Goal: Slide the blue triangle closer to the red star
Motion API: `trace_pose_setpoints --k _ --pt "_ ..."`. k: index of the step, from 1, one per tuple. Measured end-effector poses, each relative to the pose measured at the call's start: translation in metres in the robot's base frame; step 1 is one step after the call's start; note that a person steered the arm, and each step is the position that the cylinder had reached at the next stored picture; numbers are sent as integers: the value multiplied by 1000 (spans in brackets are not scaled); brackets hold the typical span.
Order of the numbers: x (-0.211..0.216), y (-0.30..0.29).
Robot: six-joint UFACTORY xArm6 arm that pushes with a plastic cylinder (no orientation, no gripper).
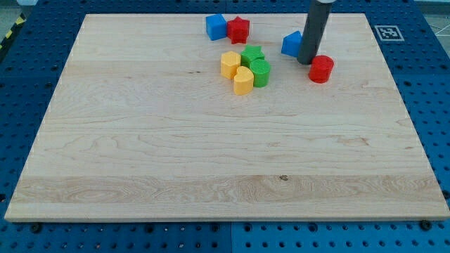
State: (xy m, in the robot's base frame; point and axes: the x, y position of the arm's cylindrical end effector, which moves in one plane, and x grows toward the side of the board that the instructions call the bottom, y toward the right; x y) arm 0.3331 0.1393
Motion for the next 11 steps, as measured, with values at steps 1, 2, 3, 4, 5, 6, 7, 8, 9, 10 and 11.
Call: trace_pose_setpoints --k 1,2,3,4,5,6,7,8,9,10,11 --pt "-13 -1" --pt "-33 -1" --pt "-48 -1" --pt "-54 -1" --pt "-56 -8" --pt "-71 -18" --pt "-78 -31" --pt "-78 -46" --pt "-78 -69" --pt "-78 -80" --pt "-76 -55"
